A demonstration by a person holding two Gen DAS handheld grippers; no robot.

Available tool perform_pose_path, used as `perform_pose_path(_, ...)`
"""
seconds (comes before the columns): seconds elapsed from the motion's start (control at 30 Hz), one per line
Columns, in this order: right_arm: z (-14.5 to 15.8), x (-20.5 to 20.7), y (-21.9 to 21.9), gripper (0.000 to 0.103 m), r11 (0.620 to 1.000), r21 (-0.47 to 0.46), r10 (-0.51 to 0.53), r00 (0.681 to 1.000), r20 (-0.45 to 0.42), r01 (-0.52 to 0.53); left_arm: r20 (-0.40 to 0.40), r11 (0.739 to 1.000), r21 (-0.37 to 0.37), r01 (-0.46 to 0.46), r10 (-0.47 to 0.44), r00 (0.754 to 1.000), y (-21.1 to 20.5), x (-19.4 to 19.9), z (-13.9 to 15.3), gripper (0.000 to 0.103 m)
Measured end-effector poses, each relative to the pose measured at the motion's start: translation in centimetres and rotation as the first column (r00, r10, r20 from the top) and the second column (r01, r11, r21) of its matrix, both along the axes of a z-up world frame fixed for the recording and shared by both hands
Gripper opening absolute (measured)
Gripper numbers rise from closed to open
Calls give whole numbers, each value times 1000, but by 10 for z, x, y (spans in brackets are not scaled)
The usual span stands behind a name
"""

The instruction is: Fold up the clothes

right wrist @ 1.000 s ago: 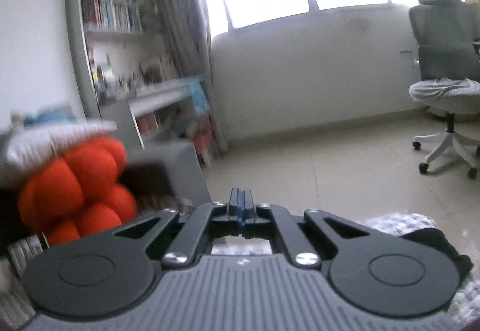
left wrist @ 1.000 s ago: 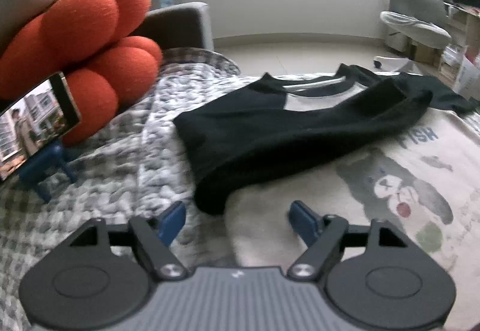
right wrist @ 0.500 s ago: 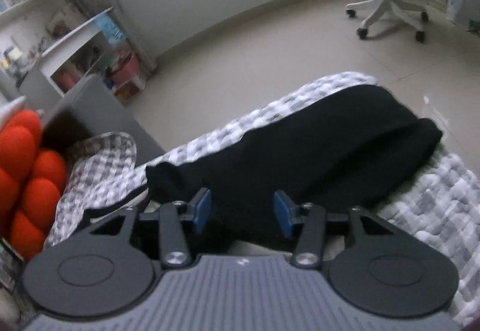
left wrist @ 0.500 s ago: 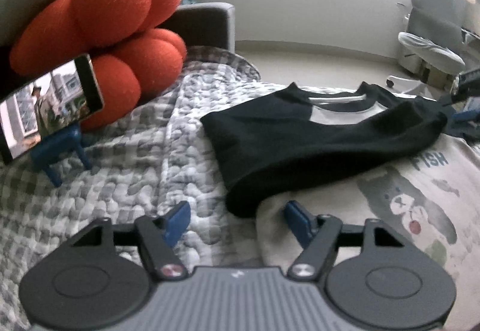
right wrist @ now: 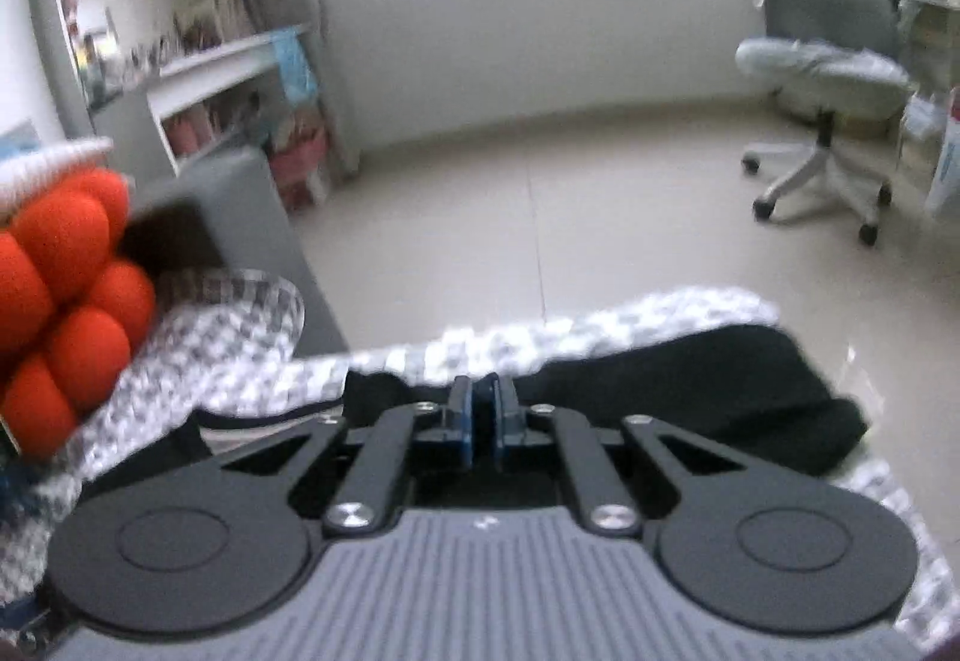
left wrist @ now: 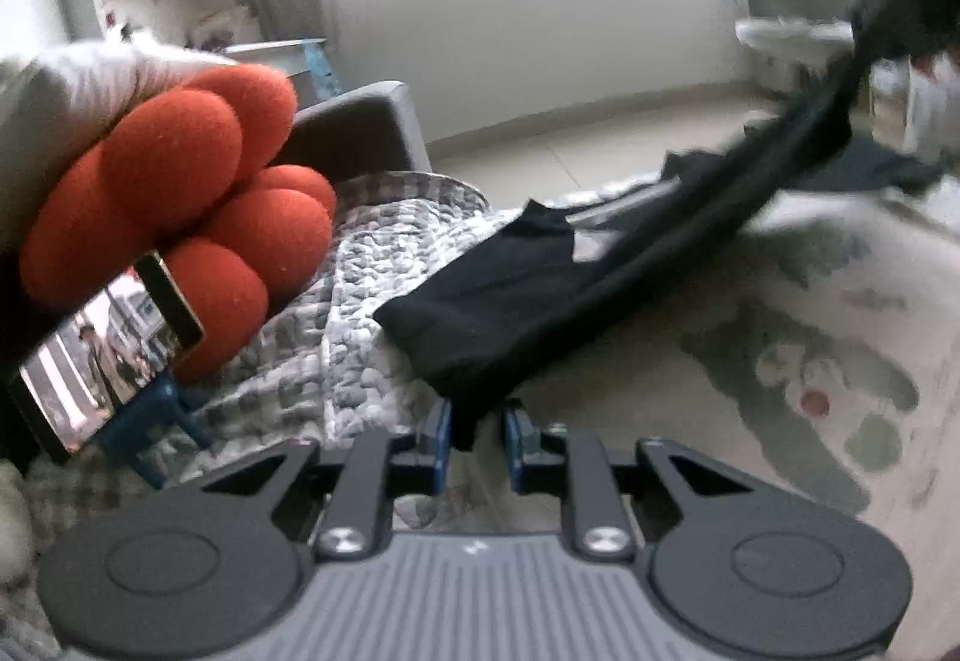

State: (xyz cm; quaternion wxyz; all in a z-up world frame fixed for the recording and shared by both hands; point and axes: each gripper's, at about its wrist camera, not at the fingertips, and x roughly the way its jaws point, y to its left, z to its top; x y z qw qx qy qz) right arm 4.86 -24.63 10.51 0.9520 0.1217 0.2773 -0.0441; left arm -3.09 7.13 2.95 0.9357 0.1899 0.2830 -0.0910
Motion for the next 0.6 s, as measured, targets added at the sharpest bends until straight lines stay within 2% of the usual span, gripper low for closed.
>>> perform_pose_path(0.13, -6, -2, -11, 7, 998, 50, -41, 999, 13, 41, -42, 999, 36, -8, 9, 999, -2, 5, -9, 34)
perform_pose_path(0.17, -5, -3, -14, 7, 996, 83, -43, 999, 33, 40, -43, 999, 37, -17, 19, 999, -1, 5, -9, 41)
perform_pose_path(0.27, 6, -10, -17, 7, 990, 141, -51, 991, 128, 33, -49, 999, 5, -40, 40, 998, 3, 9, -6, 49)
perform_pose_path(0.33, 15, -15, -17, 7, 987, 158, -59, 980, 191, 28, -60, 998, -35, -50, 48, 997, 7, 12, -3, 49)
perform_pose_path(0.47, 12, -13, -23, 7, 982, 178, -92, 980, 178, 60, -74, 995, -81, -65, 59, 995, 11, 18, -2, 50)
perform_pose_path(0.5, 11, -12, -24, 8, 981, 183, -101, 980, 174, 69, -79, 995, -79, -65, 59, 995, 9, 20, -3, 48)
perform_pose_path(0.57, 9, -11, -27, 8, 978, 192, -118, 979, 165, 85, -85, 996, -72, -60, 54, 995, 5, 22, -6, 36)
perform_pose_path(0.6, 8, -11, -29, 8, 976, 197, -126, 979, 161, 93, -86, 996, -69, -60, 54, 995, 4, 21, -7, 33)
